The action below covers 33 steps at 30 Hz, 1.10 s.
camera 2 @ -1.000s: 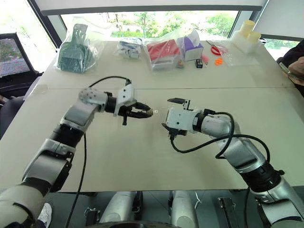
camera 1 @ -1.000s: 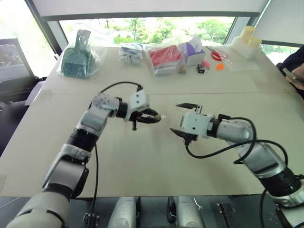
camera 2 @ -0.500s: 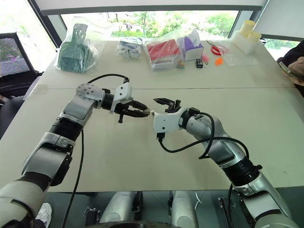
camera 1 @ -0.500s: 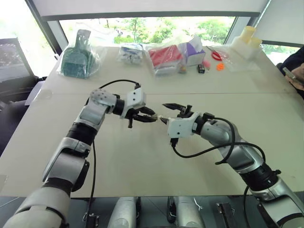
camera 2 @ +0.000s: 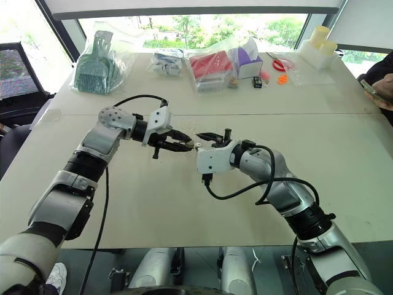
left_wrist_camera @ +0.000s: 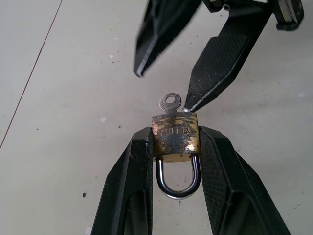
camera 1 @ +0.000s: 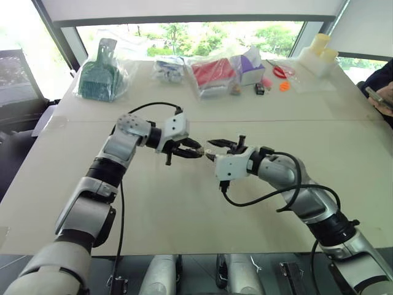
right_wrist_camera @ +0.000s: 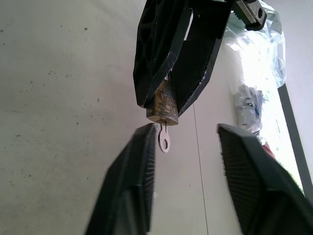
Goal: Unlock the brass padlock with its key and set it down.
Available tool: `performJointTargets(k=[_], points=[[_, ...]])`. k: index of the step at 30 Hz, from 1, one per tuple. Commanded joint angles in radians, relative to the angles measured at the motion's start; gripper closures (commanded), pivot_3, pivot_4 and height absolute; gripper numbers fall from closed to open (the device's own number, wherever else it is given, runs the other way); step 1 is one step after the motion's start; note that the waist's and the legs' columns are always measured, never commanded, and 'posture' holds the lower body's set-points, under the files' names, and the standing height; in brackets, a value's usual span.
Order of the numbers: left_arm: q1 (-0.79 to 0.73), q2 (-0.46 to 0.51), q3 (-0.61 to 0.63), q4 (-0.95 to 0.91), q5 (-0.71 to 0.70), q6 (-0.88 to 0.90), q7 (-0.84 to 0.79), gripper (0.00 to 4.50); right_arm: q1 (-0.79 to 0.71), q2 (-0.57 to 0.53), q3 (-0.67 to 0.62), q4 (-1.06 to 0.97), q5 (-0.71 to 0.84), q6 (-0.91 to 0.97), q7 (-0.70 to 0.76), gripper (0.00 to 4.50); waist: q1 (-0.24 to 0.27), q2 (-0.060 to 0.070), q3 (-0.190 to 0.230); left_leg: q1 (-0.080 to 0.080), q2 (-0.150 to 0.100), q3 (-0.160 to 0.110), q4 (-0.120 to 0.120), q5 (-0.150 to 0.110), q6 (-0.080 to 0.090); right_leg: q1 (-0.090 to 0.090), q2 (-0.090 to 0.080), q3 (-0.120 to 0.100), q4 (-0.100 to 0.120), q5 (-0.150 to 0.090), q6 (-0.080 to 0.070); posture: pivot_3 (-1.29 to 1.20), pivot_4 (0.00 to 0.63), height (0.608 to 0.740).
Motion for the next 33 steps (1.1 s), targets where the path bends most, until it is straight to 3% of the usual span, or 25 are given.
performJointTargets(k=[1,12,15,18,26,33], points=[[-0.020,0.008,0.020,-0.011,0.003,-0.020,0.002,3.77,0.000,-0.010,-0.036,-0.063,-0.004,-0.012,0.006,2.12,0.000,0.000,0.000,0.000,0.000,0.000,0.000,0.000,0.000,0.000,0.000,0.000,0.000,0.000,0.000,0.00,0.150,0.740],[-0.030,0.003,0.026,-0.041,-0.015,0.013,-0.019,3.77,-0.006,0.027,-0.004,0.016,-0.079,-0.079,-0.034,2.12,0.000,0.000,0.000,0.000,0.000,0.000,0.000,0.000,0.000,0.000,0.000,0.000,0.000,0.000,0.000,0.00,0.150,0.740],[-0.029,0.004,0.026,-0.045,-0.015,0.014,-0.019,3.77,-0.008,0.032,-0.005,0.033,-0.087,-0.092,-0.037,2.93,0.000,0.000,0.000,0.000,0.000,0.000,0.000,0.000,0.000,0.000,0.000,0.000,0.000,0.000,0.000,0.00,0.150,0.740],[-0.026,0.006,0.028,-0.052,-0.017,0.019,-0.021,3.77,-0.013,0.037,-0.005,0.047,-0.092,-0.103,-0.039,4.46,-0.001,0.000,0.000,0.000,0.000,0.000,0.000,0.000,0.000,0.000,0.000,0.000,0.000,0.000,0.000,0.00,0.150,0.740],[-0.020,0.007,0.029,-0.074,-0.009,0.002,-0.010,3.77,-0.043,0.056,-0.009,0.059,-0.083,-0.103,-0.026,4.46,-0.001,0.000,0.000,0.000,0.000,0.000,0.000,0.000,0.000,0.000,0.000,0.000,0.000,0.000,0.000,0.00,0.150,0.740],[-0.012,0.026,-0.008,-0.049,0.103,-0.305,0.063,3.77,-0.054,0.103,-0.035,0.005,0.130,0.134,0.185,4.46,-0.002,0.000,0.000,0.000,0.000,0.000,0.000,0.000,0.000,0.000,0.000,0.000,0.000,0.000,0.000,0.00,0.150,0.740]])
